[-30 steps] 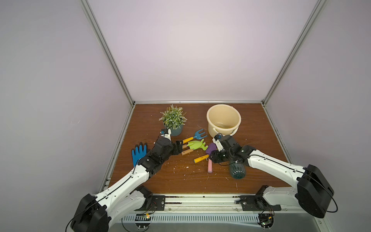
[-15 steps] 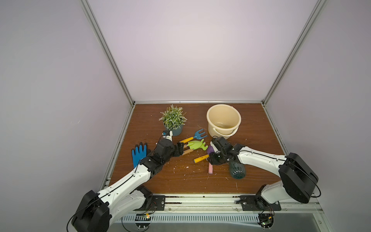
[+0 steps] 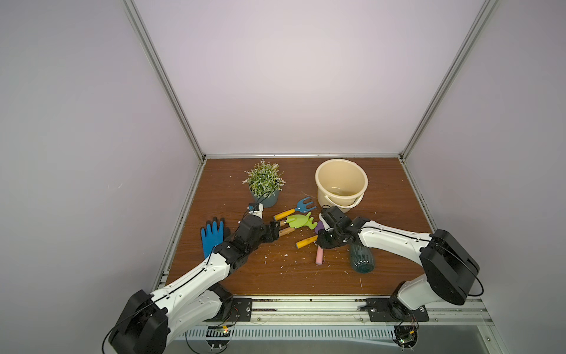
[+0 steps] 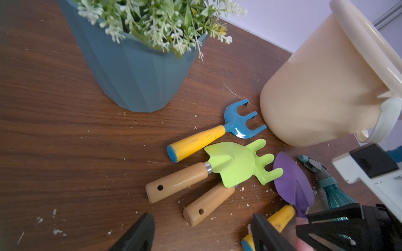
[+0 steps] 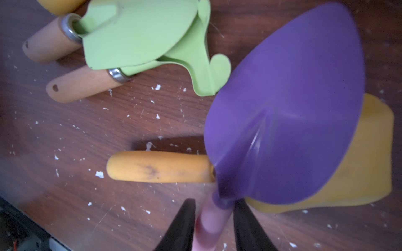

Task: Organize the gardening tools
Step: Pick up the gardening tool from the center of the board.

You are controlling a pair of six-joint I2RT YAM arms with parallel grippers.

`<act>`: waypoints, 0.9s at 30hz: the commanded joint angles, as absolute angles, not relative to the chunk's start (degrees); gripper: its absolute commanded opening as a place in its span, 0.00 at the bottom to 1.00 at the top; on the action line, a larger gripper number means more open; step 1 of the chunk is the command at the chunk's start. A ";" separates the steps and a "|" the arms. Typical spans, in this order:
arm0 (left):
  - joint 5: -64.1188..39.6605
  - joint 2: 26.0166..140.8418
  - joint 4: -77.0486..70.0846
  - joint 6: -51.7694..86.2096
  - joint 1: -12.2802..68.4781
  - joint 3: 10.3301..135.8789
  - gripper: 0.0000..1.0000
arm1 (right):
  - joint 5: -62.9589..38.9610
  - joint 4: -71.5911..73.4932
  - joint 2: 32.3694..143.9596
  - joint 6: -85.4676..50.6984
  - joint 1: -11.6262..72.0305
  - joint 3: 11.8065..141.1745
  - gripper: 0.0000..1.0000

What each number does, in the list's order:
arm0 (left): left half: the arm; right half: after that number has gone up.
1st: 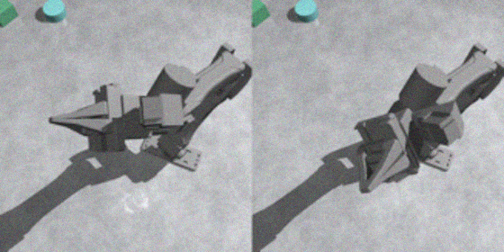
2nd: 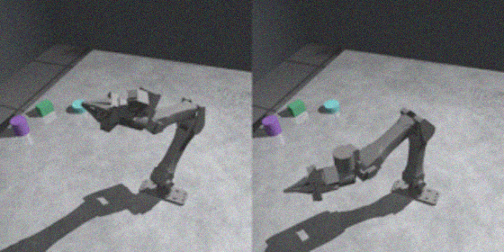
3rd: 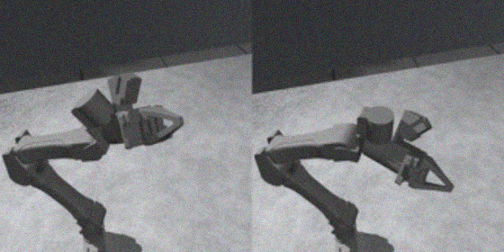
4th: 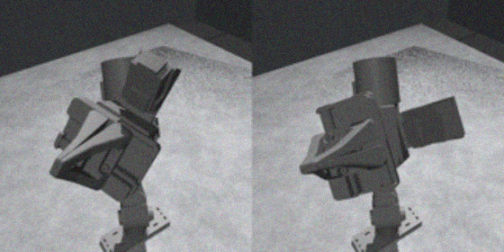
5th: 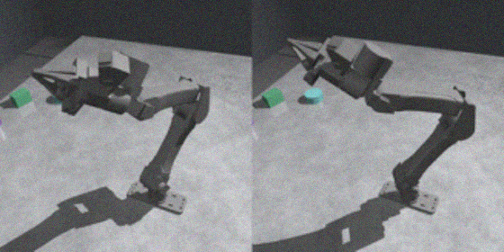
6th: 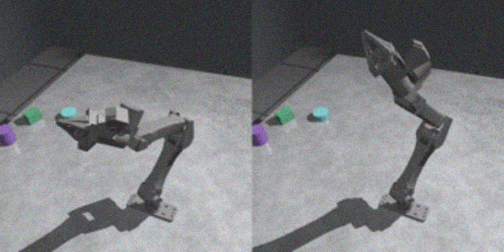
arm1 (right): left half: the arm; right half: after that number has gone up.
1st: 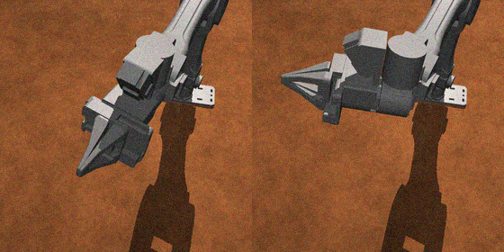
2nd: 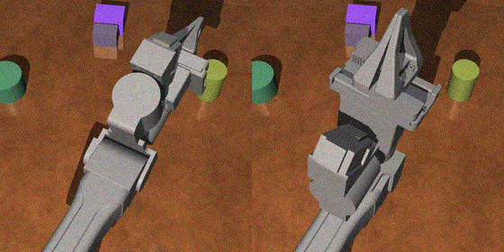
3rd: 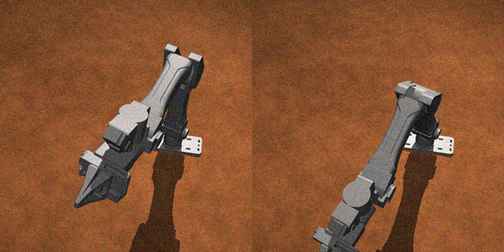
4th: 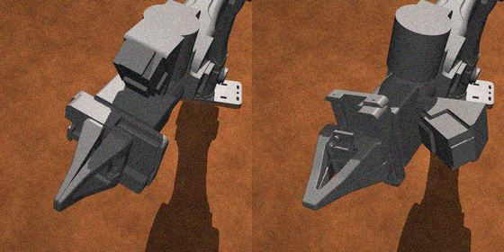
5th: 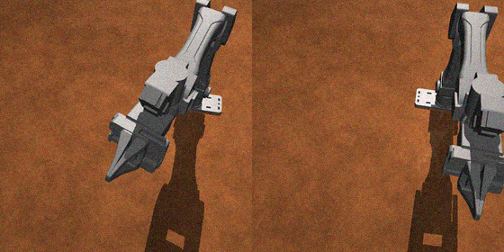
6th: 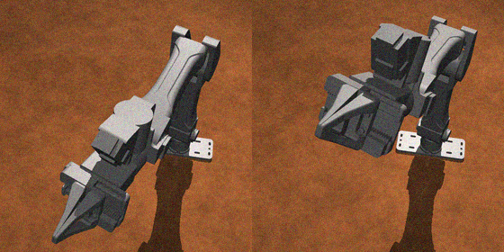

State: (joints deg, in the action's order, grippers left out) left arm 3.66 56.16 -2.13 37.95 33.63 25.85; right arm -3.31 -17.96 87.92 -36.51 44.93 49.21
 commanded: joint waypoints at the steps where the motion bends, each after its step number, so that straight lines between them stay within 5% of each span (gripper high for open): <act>1: 2.99 56.98 -3.62 38.16 34.22 25.58 0.75 | -1.76 -19.36 88.57 -36.80 45.07 51.26 0.34; 4: 2.64 57.72 -4.13 38.25 34.21 25.79 0.74 | -1.62 -19.00 88.86 -36.91 45.04 51.26 0.34; 8: 2.58 58.44 -4.13 38.02 34.23 26.29 0.75 | -1.19 -19.30 88.20 -36.78 45.07 51.57 0.22; 27: 1.74 67.03 -6.97 35.34 34.28 34.49 0.75 | -3.56 -24.42 73.28 -25.51 45.04 57.29 0.12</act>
